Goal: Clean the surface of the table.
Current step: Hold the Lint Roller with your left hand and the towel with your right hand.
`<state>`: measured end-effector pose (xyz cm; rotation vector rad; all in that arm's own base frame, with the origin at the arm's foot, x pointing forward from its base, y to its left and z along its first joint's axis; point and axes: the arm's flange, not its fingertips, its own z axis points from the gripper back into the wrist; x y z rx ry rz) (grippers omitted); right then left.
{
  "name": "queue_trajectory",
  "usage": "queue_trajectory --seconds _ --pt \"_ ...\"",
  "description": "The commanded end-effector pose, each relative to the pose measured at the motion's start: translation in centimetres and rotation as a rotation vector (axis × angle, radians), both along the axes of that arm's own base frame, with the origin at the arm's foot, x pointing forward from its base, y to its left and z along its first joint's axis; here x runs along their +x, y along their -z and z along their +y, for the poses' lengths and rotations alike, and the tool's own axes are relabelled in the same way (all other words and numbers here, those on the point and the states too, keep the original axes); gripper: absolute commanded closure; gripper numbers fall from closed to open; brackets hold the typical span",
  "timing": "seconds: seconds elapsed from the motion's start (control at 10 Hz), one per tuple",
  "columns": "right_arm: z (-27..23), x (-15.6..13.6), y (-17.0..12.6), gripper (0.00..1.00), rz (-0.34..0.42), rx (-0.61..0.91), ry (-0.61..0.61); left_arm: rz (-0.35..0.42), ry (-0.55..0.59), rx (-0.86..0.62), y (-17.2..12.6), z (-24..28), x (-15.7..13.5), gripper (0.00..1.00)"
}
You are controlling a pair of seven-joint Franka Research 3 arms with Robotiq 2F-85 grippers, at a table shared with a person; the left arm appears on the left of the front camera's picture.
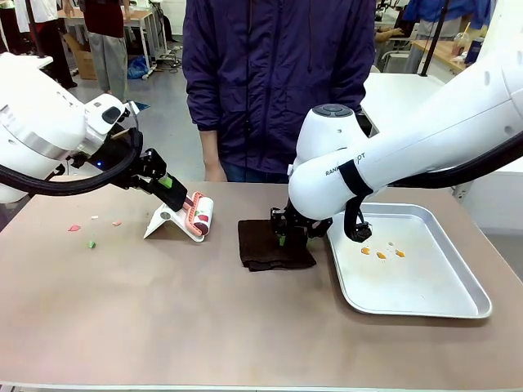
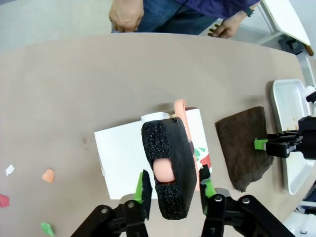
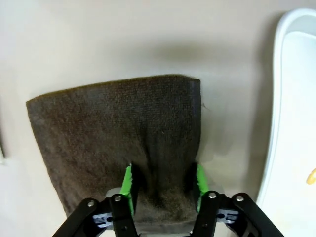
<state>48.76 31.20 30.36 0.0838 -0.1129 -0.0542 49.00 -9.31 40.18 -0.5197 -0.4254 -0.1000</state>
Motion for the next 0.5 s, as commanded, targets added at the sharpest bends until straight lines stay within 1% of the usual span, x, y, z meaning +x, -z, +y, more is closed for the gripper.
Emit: queue_trajectory --seconds 0.0,0.1,0.2,0.4 --pt "0.58 -0.47 0.21 1.0 -0.011 0.018 0.016 0.007 -0.02 -0.04 -0.11 -0.48 0.46 0.87" --pt "0.51 -0.51 0.24 1.0 -0.007 0.024 0.013 0.009 -0.023 -0.055 -0.12 -0.58 0.56 0.97" --pt "0.36 -0.54 0.31 1.0 -0.004 0.025 0.014 0.016 -0.025 -0.057 -0.13 -0.67 0.68 1.0" --pt "0.15 -0.6 0.46 1.0 0.002 0.034 0.013 0.01 -0.031 -0.061 -0.3 -0.51 0.6 1.0"
